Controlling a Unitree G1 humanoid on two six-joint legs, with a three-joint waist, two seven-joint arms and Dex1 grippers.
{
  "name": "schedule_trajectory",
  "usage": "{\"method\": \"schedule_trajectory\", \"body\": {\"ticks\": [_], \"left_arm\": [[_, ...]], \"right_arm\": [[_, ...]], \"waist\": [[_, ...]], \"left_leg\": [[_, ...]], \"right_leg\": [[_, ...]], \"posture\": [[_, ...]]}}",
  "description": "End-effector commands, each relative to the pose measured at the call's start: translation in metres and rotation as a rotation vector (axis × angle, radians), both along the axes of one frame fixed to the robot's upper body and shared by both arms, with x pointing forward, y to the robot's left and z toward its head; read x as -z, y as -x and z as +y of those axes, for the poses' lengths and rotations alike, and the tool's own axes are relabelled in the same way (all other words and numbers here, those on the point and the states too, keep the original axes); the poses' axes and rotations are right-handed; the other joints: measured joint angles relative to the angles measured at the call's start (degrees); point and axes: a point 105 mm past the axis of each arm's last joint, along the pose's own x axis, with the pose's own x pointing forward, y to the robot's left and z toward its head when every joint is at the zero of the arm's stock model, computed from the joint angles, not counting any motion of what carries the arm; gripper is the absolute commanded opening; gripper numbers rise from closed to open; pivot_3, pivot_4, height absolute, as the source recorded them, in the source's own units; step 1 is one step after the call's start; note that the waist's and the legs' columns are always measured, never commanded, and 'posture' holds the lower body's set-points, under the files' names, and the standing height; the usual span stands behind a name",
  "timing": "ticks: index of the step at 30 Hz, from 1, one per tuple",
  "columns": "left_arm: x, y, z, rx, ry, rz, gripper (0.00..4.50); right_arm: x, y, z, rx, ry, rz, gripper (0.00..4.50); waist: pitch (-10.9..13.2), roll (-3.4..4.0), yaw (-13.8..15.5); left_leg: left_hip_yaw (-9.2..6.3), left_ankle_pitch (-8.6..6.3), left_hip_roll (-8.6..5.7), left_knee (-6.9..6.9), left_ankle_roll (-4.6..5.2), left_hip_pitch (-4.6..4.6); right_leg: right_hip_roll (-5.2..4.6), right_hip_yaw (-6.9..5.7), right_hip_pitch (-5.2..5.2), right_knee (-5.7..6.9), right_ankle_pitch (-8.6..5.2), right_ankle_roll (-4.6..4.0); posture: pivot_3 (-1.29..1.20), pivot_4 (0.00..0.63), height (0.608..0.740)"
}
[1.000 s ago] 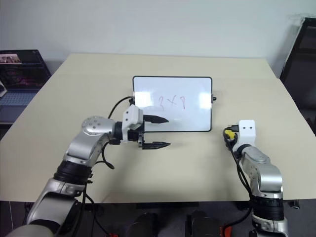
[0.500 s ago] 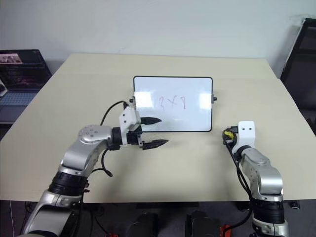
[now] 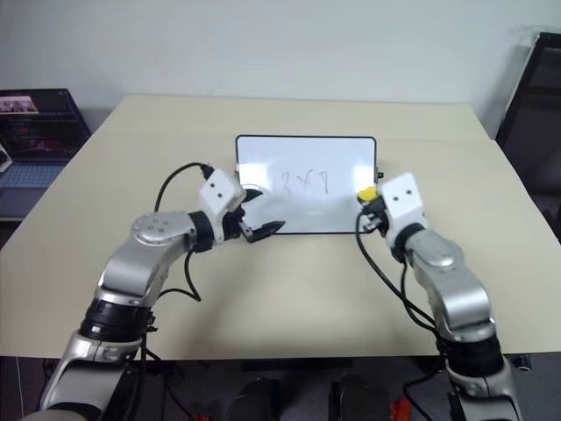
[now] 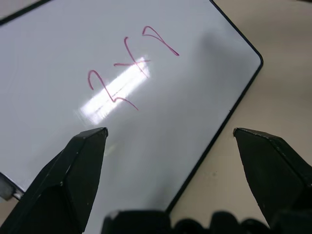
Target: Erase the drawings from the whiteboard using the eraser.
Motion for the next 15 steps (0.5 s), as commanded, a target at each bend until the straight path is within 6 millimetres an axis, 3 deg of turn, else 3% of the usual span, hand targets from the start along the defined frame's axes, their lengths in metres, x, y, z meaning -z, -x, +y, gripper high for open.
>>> {"method": "schedule_trajectory", "body": {"ticks": [1, 15], "left_arm": [[-0.011, -0.005, 0.004, -0.026, 0.005, -0.042, 4.5], [-0.01, 0.004, 0.0, -0.014, -0.007, -0.046, 4.5]], "right_arm": [[-0.017, -0.016, 0.019, -0.042, 0.032, -0.073, 0.96], [-0.029, -0.06, 0.068, -0.165, 0.207, -0.141, 0.96]], "waist": [[0.0, 0.0, -0.06], [0.0, 0.0, 0.32]], "left_leg": [[0.03, 0.0, 0.0, -0.01, 0.0, 0.0], [-0.14, 0.0, -0.04, -0.01, 0.0, -0.12]], "right_leg": [[0.0, 0.0, -0.02, 0.01, 0.01, -0.01], [-0.29, -0.12, -0.07, 0.02, 0.02, -0.03]], "posture": [[0.0, 0.15, 0.74], [0.0, 0.15, 0.74]]}}
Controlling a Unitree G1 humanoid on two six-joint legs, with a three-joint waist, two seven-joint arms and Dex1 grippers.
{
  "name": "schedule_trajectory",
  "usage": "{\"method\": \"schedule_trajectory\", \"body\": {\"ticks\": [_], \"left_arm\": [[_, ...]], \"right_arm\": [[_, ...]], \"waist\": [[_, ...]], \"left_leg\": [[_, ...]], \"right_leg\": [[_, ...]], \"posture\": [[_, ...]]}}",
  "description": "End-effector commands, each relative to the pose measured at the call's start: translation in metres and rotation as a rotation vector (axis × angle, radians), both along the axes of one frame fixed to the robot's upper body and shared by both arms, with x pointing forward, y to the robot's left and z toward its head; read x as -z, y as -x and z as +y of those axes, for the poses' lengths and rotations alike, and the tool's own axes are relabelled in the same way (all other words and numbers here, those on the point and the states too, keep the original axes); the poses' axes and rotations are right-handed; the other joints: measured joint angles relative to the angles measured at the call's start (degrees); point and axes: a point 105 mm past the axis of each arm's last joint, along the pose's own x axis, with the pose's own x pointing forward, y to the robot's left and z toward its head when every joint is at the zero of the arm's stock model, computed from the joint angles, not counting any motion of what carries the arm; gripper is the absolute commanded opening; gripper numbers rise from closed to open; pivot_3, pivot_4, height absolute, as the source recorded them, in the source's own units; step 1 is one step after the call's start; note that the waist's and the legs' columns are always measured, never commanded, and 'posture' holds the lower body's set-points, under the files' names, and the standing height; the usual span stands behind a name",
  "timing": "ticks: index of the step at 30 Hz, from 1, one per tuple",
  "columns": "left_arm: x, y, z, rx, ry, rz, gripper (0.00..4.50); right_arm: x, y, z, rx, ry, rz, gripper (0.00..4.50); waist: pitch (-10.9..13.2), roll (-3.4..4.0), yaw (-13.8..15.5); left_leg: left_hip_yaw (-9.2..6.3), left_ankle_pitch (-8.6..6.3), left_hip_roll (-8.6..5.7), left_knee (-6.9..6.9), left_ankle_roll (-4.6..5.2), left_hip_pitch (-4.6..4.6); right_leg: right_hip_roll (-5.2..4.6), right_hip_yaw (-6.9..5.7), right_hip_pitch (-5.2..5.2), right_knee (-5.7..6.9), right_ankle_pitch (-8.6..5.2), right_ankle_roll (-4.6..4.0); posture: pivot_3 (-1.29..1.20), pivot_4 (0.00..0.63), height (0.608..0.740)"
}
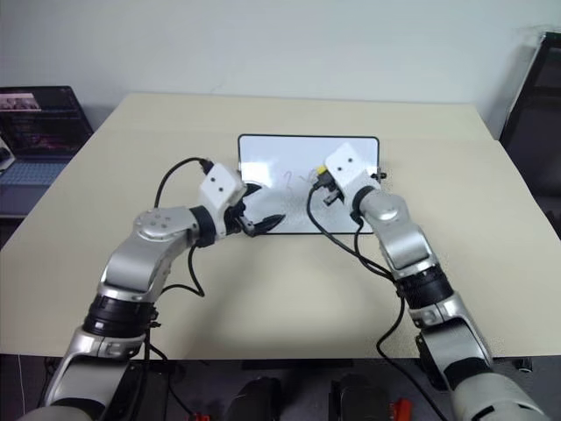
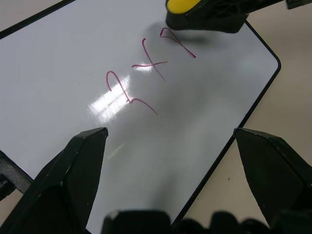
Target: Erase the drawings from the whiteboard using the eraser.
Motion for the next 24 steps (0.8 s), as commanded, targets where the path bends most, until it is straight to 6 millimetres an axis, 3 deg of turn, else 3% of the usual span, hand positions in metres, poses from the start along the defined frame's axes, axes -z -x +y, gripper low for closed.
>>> {"method": "schedule_trajectory", "body": {"ticks": [1, 12, 24], "left_arm": [[-0.011, 0.005, 0.0, 0.01, -0.005, -0.05, 4.5], [-0.005, 0.007, 0.003, 0.009, -0.009, -0.046, 4.5], [0.0, 0.006, 0.0, 0.026, -0.009, -0.047, 4.5]], "right_arm": [[-0.018, -0.005, 0.011, -0.036, 0.021, -0.076, 0.96], [0.0, -0.026, 0.001, 0.029, 0.097, -0.037, 0.96], [0.045, -0.004, -0.012, -0.003, 0.162, 0.107, 0.96]], "waist": [[0.0, 0.0, -0.01], [0.0, 0.0, 0.0], [-0.01, -0.01, 0.07]], "left_leg": [[0.0, 0.0, 0.0, 0.0, 0.0, 0.0], [-0.01, 0.0, 0.0, 0.04, 0.0, 0.02], [-0.01, 0.02, -0.02, 0.25, -0.02, 0.26]], "right_leg": [[0.0, 0.0, 0.0, 0.0, 0.0, 0.0], [-0.02, 0.0, 0.0, 0.12, 0.01, -0.01], [-0.02, 0.02, 0.06, 0.61, -0.01, -0.01]], "posture": [[0.0, 0.15, 0.74], [0.0, 0.15, 0.74], [0.0, 0.15, 0.74]]}}
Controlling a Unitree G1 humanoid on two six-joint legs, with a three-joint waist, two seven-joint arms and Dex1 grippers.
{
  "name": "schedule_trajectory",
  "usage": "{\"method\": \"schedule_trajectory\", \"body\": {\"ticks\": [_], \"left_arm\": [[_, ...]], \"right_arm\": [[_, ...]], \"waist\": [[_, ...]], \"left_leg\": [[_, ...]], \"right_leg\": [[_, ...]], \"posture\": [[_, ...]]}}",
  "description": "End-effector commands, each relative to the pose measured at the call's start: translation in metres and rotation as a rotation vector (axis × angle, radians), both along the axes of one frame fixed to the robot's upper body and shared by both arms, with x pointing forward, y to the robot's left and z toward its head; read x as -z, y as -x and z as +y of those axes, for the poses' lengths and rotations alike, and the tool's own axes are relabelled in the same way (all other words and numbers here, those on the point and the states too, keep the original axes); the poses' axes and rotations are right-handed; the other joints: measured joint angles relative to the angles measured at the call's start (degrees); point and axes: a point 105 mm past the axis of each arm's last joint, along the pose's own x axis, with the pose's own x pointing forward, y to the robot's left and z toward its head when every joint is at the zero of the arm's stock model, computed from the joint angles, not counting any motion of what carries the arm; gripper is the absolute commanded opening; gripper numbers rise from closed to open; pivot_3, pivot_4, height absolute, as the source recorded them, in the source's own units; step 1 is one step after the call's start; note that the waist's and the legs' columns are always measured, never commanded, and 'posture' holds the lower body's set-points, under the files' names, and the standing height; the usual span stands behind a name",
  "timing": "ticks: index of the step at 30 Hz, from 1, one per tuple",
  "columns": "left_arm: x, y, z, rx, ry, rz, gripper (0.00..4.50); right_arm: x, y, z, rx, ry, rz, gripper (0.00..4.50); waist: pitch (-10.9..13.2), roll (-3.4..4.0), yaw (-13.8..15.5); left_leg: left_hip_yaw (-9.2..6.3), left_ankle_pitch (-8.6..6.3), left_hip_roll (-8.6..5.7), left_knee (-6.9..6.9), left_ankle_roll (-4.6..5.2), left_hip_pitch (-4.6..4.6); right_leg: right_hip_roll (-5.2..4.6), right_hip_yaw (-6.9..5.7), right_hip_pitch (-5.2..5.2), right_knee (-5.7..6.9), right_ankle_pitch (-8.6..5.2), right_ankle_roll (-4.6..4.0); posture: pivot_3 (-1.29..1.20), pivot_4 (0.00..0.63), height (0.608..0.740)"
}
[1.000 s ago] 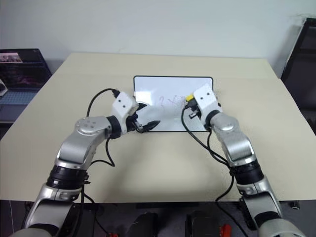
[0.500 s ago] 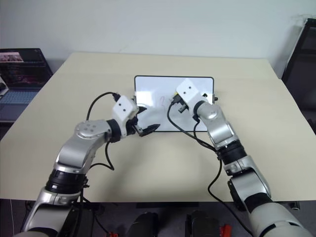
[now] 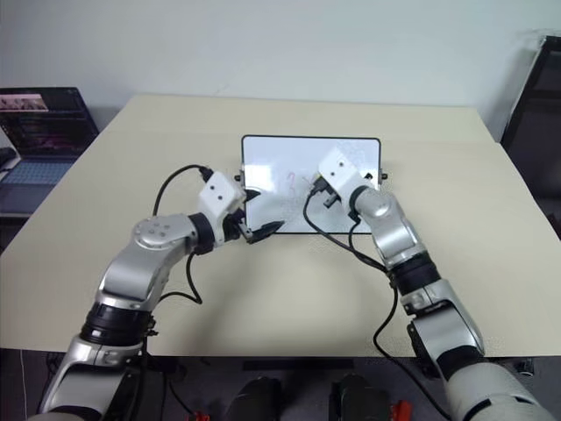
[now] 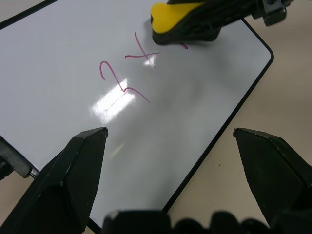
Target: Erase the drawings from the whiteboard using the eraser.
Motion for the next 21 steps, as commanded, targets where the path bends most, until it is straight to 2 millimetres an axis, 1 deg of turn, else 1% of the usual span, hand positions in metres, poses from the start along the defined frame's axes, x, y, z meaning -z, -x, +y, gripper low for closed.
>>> {"method": "schedule_trajectory", "body": {"ticks": [1, 4, 7, 8, 11, 13, 16, 18, 21], "left_arm": [[-0.008, 0.001, -0.002, 0.016, 0.0, -0.041, 4.5], [-0.008, 0.001, -0.002, 0.017, 0.0, -0.04, 4.5], [-0.007, 0.002, -0.002, 0.018, 0.001, -0.039, 4.5], [-0.007, 0.002, -0.002, 0.018, 0.001, -0.038, 4.5], [-0.007, 0.003, -0.003, 0.02, 0.002, -0.037, 4.5], [-0.007, 0.003, -0.004, 0.022, 0.002, -0.037, 4.5], [-0.007, 0.004, -0.006, 0.026, 0.006, -0.037, 4.5], [-0.007, 0.005, -0.007, 0.027, 0.01, -0.038, 4.5], [-0.006, 0.006, -0.009, 0.029, 0.013, -0.038, 4.5]], "right_arm": [[0.022, 0.009, -0.006, 0.002, 0.055, 0.081, 0.96], [0.036, 0.016, -0.01, -0.001, 0.058, 0.142, 0.96], [0.036, 0.019, -0.009, -0.009, 0.058, 0.151, 0.96], [0.033, 0.018, -0.009, -0.006, 0.056, 0.135, 0.96], [0.011, 0.01, -0.007, 0.014, 0.028, 0.047, 0.96], [0.002, 0.007, -0.004, 0.017, 0.017, 0.012, 0.96], [-0.018, 0.001, 0.006, 0.003, 0.004, -0.05, 0.96], [-0.025, -0.004, 0.012, -0.009, -0.003, -0.069, 0.96], [-0.031, -0.01, 0.015, -0.011, 0.003, -0.085, 0.96]], "waist": [[0.0, 0.0, -0.03], [0.0, 0.0, -0.08], [0.0, -0.01, -0.15], [0.0, 0.0, -0.21], [0.0, -0.01, -0.44], [0.0, 0.0, -0.54], [0.01, -0.01, -0.72], [0.01, -0.01, -0.96], [0.01, -0.01, -1.2]], "left_leg": [[0.01, 0.0, 0.0, 0.02, 0.0, 0.03], [0.04, 0.0, 0.0, 0.04, 0.0, 0.16], [0.14, 0.0, 0.01, 0.04, 0.0, 0.38], [0.19, 0.01, 0.01, 0.04, 0.01, 0.42], [0.29, 0.03, 0.03, 0.05, 0.03, 0.44], [0.32, 0.03, 0.03, 0.05, 0.03, 0.44], [0.34, 0.03, 0.03, 0.04, 0.03, 0.42], [0.35, 0.03, 0.03, 0.01, 0.03, 0.37], [0.35, 0.02, 0.02, -0.15, 0.03, 0.36]], "right_leg": [[0.01, 0.0, 0.0, 0.06, 0.0, 0.0], [0.02, 0.0, 0.08, 0.15, -0.01, 0.01], [0.04, 0.03, 0.23, 0.17, -0.01, 0.02], [0.05, 0.04, 0.26, 0.17, -0.01, 0.03], [0.06, 0.08, 0.27, 0.17, -0.02, 0.03], [0.07, 0.11, 0.26, 0.17, -0.01, 0.03], [0.06, 0.14, 0.22, 0.17, -0.01, 0.03], [0.06, 0.16, 0.15, 0.17, -0.01, 0.03], [0.05, 0.18, 0.08, 0.15, -0.01, 0.02]], "posture": [[0.0, 0.15, 0.74], [0.0, 0.15, 0.74], [0.0, 0.15, 0.74], [0.0, 0.15, 0.74], [0.0, 0.15, 0.74], [0.0, 0.15, 0.74], [0.0, 0.15, 0.74], [0.0, 0.15, 0.74], [0.0, 0.15, 0.74]]}}
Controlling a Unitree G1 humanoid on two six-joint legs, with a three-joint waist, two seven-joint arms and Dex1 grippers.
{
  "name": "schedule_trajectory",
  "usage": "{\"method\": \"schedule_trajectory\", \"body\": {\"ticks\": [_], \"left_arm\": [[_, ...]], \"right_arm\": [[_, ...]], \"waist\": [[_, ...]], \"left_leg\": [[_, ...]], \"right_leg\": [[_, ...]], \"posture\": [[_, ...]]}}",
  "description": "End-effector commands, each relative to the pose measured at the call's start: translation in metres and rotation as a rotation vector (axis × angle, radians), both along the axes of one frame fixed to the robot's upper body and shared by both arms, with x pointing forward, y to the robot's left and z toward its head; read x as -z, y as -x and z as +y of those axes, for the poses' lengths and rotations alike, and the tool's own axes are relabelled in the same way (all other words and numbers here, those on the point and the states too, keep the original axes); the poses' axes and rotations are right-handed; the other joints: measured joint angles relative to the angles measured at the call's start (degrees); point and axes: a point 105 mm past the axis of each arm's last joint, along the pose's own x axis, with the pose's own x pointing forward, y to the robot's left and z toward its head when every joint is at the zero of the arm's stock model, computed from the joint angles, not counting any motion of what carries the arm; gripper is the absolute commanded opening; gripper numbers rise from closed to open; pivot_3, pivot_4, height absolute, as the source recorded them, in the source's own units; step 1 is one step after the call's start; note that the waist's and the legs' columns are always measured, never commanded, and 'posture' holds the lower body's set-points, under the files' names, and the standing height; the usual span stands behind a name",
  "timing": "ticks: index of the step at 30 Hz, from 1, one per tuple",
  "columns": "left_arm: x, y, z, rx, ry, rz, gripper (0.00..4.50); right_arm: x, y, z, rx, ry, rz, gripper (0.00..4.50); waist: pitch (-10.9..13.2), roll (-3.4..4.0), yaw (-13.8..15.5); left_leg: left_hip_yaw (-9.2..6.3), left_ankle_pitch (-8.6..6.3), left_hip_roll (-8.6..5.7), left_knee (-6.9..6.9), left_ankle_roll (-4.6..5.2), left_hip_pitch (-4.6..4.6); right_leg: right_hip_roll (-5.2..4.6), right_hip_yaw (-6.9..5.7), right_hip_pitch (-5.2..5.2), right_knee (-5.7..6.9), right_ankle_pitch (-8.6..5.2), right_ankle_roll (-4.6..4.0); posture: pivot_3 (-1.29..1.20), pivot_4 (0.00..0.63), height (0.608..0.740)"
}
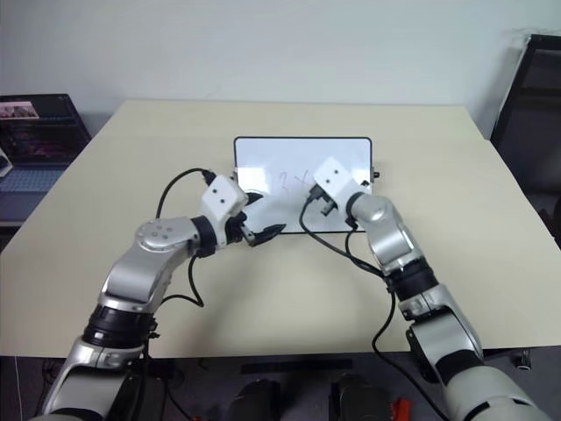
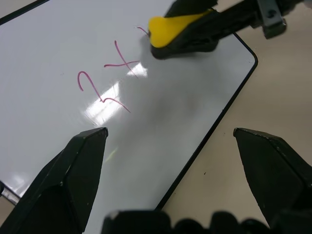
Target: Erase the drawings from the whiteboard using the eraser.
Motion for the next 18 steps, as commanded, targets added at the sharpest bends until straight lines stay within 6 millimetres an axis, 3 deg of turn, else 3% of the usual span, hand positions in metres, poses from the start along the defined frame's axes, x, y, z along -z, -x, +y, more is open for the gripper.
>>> {"method": "schedule_trajectory", "body": {"ticks": [1, 4, 9, 15, 18], "left_arm": [[-0.011, 0.004, -0.006, 0.023, 0.006, -0.052, 4.5], [-0.011, 0.006, -0.008, 0.025, 0.006, -0.052, 4.5], [-0.012, 0.008, -0.01, 0.024, 0.009, -0.053, 4.5], [-0.015, 0.009, -0.011, 0.027, 0.011, -0.051, 4.5], [-0.016, 0.008, -0.011, 0.028, 0.011, -0.051, 4.5]], "right_arm": [[-0.022, -0.009, 0.0, 0.005, -0.019, -0.075, 0.96], [-0.024, -0.017, -0.006, 0.034, -0.008, -0.083, 0.96], [-0.008, -0.017, -0.02, 0.06, 0.01, -0.029, 0.96], [0.025, 0.003, -0.032, 0.021, 0.054, 0.077, 0.96], [0.03, 0.01, -0.032, 0.004, 0.064, 0.1, 0.96]], "waist": [[0.0, 0.0, -0.13], [0.0, 0.01, -0.19], [0.0, 0.0, -0.11], [-0.01, -0.02, 0.17], [-0.01, -0.02, -0.01]], "left_leg": [[0.0, 0.0, -0.01, -0.08, 0.0, -0.01], [-0.02, -0.01, 0.0, -0.11, 0.0, -0.04], [-0.03, 0.0, -0.01, -0.09, 0.0, -0.03], [-0.04, 0.0, -0.03, -0.07, 0.0, -0.01], [-0.03, 0.0, -0.03, -0.07, 0.0, 0.06]], "right_leg": [[-0.01, 0.0, -0.04, -0.02, 0.0, -0.01], [-0.02, 0.01, -0.07, -0.06, -0.02, -0.04], [-0.03, 0.03, -0.04, -0.06, -0.02, -0.03], [-0.03, 0.02, 0.05, -0.07, -0.03, -0.03], [-0.03, 0.02, 0.07, -0.04, -0.03, -0.02]], "posture": [[0.0, 0.15, 0.74], [0.0, 0.15, 0.74], [0.0, 0.15, 0.74], [0.0, 0.15, 0.74], [0.0, 0.15, 0.74]]}}
